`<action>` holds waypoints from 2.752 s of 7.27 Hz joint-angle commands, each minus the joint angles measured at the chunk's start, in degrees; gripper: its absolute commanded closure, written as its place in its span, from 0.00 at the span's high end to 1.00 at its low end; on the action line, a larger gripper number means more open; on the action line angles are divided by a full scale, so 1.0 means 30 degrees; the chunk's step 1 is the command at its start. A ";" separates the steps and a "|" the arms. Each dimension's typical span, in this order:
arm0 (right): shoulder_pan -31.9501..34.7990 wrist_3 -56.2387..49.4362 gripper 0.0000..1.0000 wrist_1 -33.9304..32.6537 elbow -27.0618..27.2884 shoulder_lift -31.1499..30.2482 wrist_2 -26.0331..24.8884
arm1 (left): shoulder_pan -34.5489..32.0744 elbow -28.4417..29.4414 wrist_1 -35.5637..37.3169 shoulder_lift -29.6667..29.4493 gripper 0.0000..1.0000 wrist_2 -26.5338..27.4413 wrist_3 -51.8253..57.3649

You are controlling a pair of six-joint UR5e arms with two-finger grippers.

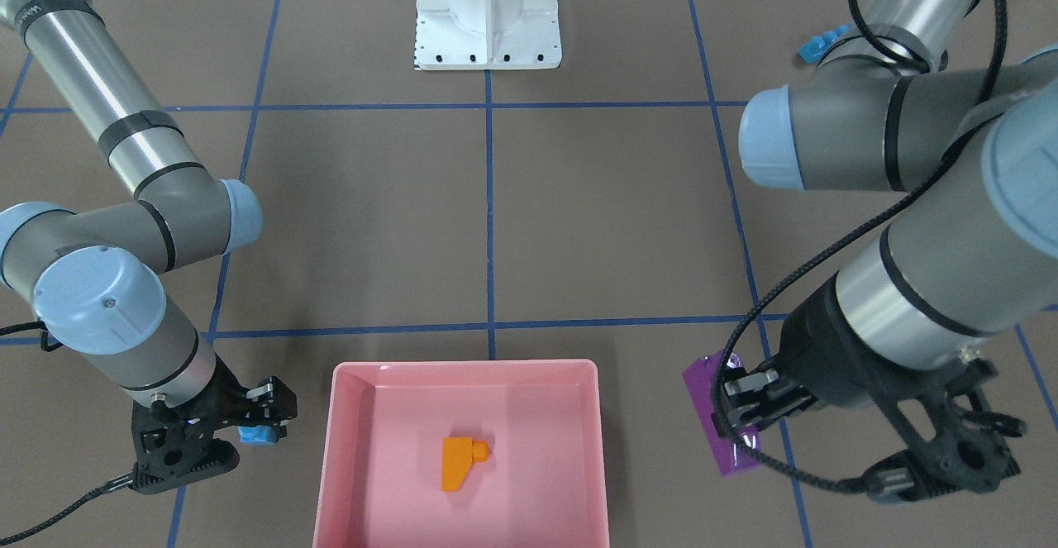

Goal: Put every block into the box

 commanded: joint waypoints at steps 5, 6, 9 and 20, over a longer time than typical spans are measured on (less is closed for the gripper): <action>-0.0395 0.0022 0.98 -0.0039 -0.0874 -0.0106 -0.0259 | 0.3926 0.6987 -0.8178 -0.2717 0.00 0.6390 -0.3891; -0.0395 0.0022 0.96 -0.0039 -0.0874 -0.0106 -0.0259 | 0.4518 0.7929 -0.9413 -0.2924 0.00 0.7598 -0.4188; -0.0395 0.0080 0.54 -0.0010 -0.0874 -0.0077 -0.0259 | 0.5168 0.7969 -0.9631 -0.3305 0.99 0.8430 -0.4426; 0.1248 0.5582 0.00 -0.1622 -0.0572 0.4834 0.2613 | 0.3383 -0.9351 0.3875 0.6100 1.00 0.5269 0.3942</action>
